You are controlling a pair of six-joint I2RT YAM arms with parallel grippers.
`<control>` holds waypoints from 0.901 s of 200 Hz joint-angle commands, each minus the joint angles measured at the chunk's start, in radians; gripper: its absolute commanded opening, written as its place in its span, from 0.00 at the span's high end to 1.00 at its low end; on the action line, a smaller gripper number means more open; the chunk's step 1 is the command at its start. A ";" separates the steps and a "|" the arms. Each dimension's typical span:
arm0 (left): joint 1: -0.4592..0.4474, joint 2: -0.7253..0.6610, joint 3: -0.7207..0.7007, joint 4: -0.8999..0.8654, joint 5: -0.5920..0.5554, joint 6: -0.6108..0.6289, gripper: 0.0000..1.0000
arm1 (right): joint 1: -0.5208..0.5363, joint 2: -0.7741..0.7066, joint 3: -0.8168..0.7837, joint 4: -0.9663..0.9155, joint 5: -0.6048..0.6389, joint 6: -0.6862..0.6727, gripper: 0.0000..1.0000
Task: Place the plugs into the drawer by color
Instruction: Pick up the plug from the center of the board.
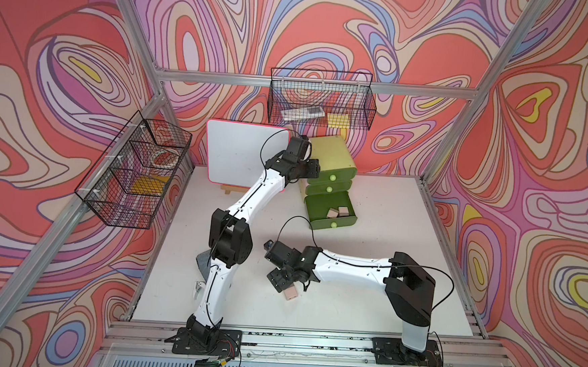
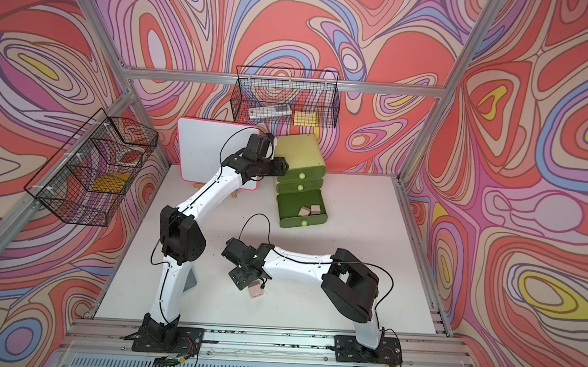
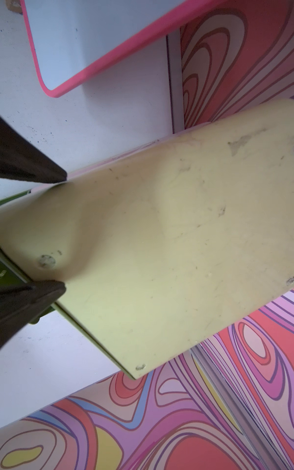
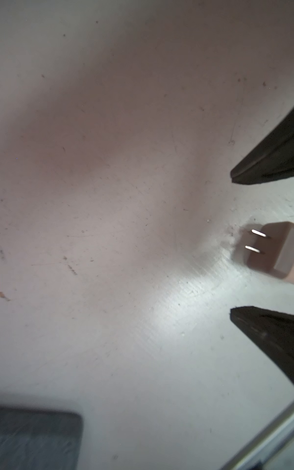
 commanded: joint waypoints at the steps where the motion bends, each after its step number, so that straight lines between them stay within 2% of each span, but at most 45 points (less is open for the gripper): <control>1: 0.003 -0.012 0.003 -0.083 0.000 0.013 0.40 | -0.001 0.035 0.045 -0.233 -0.043 0.228 0.21; 69: 0.003 -0.008 0.003 -0.071 0.015 0.004 0.40 | 0.002 0.131 0.121 -0.356 -0.100 0.285 0.24; 116: 0.002 -0.005 0.003 -0.071 0.021 -0.001 0.40 | 0.003 0.171 0.120 -0.320 -0.118 0.291 0.34; 180: 0.002 -0.005 0.003 -0.072 0.018 -0.001 0.40 | 0.002 0.146 0.115 -0.321 -0.092 0.278 0.53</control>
